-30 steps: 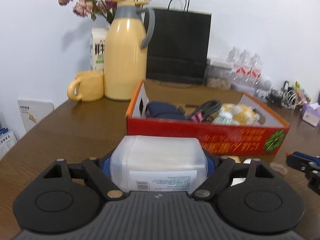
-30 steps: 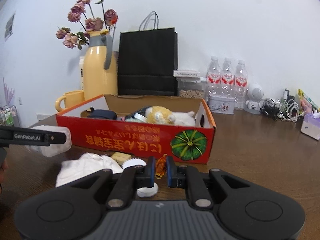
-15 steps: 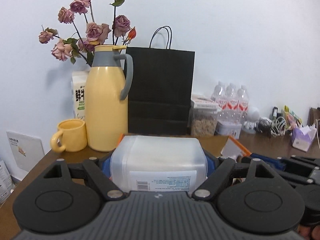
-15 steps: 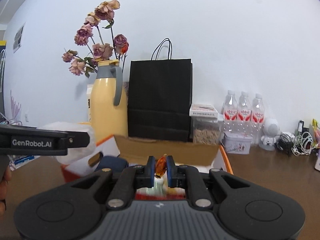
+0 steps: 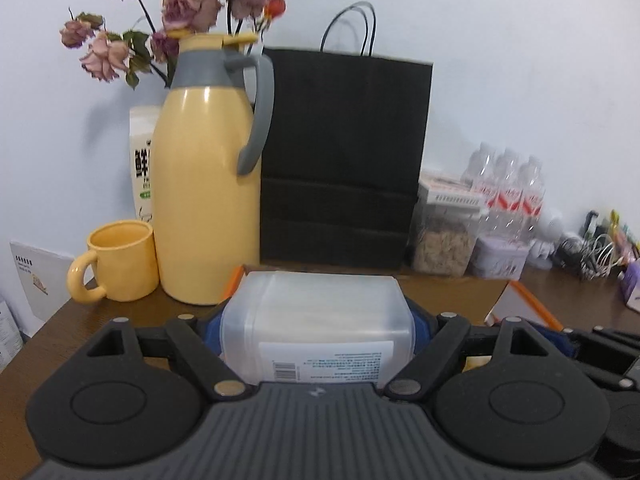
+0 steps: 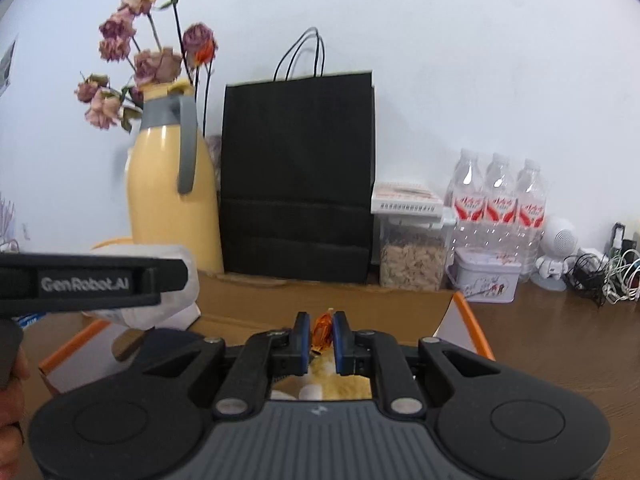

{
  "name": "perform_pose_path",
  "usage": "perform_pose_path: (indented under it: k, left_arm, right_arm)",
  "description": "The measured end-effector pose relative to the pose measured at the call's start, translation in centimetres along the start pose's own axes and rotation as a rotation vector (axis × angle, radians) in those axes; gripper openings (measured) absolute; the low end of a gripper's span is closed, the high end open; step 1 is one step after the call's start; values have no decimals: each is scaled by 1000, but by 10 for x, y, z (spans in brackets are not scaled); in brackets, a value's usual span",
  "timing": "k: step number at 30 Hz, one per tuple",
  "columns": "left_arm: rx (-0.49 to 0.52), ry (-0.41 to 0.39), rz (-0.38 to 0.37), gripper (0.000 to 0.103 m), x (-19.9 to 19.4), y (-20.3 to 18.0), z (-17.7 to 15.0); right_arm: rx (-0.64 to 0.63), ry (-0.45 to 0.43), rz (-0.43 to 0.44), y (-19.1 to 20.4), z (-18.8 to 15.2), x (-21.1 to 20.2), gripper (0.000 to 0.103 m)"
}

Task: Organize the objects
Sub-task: 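Carry the plastic box and orange item into the cardboard box and open both tools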

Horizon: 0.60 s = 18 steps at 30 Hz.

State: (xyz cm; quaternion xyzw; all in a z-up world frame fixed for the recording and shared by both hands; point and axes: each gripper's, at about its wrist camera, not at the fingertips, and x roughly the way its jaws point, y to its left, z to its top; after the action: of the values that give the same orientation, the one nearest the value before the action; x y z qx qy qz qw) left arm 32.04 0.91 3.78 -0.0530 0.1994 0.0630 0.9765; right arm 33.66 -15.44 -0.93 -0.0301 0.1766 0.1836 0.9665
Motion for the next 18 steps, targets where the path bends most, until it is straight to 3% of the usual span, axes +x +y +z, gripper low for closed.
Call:
perform_pose_path:
  k: [8,9,11,13,14,16,18]
  left_arm:
    - [-1,29,3,84,5,5,-6]
    - [2,31,8,86,5,5,-6]
    - [1,22,13,101,3,4,-6]
    - [-11,-13,17,103,-1,5,-6]
    - [-17,-20,21,103,-2,6,-6]
    - [-25,-24,22,103,-3,6,-5]
    - [-26,-19,26,103,-2,6,-5]
  right_arm:
    - [-4,25,-6,-1,-4,2,12]
    - [-3,28,-6,-2,-3,1,13]
    - [1,34,-13,-3,-3,0,17]
    - [8,46,-30,-5,-3,-1,46]
    - [14,53,-44,-6,-3,-1,76]
    - [20,52,-56,-8,-5,-2,101]
    - [28,45,-65,-9,-5,-3,102]
